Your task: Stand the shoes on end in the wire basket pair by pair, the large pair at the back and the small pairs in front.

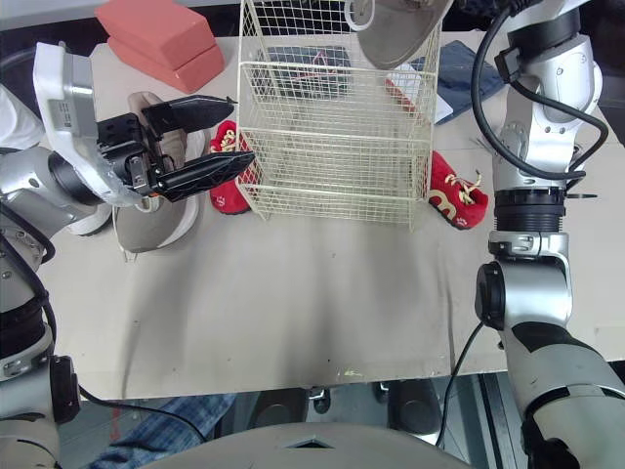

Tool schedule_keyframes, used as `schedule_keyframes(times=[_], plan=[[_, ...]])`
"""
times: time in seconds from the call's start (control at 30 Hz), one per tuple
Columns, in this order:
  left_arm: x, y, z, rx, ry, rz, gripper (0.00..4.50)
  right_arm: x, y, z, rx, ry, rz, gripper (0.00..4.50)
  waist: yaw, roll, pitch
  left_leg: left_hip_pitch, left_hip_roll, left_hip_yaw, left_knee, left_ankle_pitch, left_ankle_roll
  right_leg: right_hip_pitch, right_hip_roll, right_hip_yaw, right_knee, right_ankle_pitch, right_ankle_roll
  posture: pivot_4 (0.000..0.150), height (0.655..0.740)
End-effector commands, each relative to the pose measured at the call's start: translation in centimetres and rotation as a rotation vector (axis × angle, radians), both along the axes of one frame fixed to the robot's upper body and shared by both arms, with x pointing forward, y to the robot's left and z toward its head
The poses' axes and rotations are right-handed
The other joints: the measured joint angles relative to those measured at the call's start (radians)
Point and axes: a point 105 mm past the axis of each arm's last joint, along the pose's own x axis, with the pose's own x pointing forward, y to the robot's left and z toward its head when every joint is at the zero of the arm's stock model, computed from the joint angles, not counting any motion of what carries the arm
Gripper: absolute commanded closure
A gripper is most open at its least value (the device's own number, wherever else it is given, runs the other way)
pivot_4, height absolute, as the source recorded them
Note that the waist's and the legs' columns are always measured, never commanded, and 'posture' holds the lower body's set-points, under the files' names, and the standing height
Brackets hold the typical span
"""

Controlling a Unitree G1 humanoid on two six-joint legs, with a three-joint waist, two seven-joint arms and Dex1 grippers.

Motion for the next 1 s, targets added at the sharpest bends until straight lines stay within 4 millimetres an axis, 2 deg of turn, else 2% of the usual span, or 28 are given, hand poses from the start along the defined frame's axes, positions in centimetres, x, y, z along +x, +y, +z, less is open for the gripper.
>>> schedule_keyframes(times=[0.03, 0.23, 0.63, 1.0], plan=[[-0.5, -0.1, 1.0, 0.004, -0.057, -0.005, 0.05, -1.6, -0.6, 2.2, 0.045, -0.112, -0.010, 4.50, 0.000, 0.000, 0.000, 0.000, 0.000, 0.000, 0.000, 0.000, 0.000, 0.000, 0.000, 0.000, 0.000, 0.000, 0.000, 0.150, 0.6860], [-0.4, 0.3, 1.0, 0.008, -0.051, 0.011, 0.05, -1.1, -0.4, 1.4, 0.026, -0.091, -0.013, 4.50, 0.001, 0.000, 0.000, 0.000, 0.000, 0.000, 0.000, 0.000, 0.000, 0.000, -0.001, 0.000, 0.000, 0.000, 0.000, 0.150, 0.6860], [0.2, 1.2, 2.1, -0.041, -0.121, 0.075, 0.05, 1.4, -1.3, -4.6, -0.082, 0.092, -0.084, 4.50, 0.003, 0.000, 0.000, 0.000, 0.000, 0.000, 0.000, 0.000, 0.000, 0.000, -0.001, 0.000, 0.000, 0.000, 0.000, 0.150, 0.6860], [0.3, 1.5, 3.2, -0.107, -0.223, 0.091, 0.05, 1.7, -1.6, -6.0, -0.122, 0.149, -0.123, 4.50, 0.006, 0.000, 0.000, 0.000, -0.001, -0.001, 0.000, 0.000, 0.000, 0.001, -0.002, -0.001, 0.000, 0.000, 0.000, 0.150, 0.6860]])
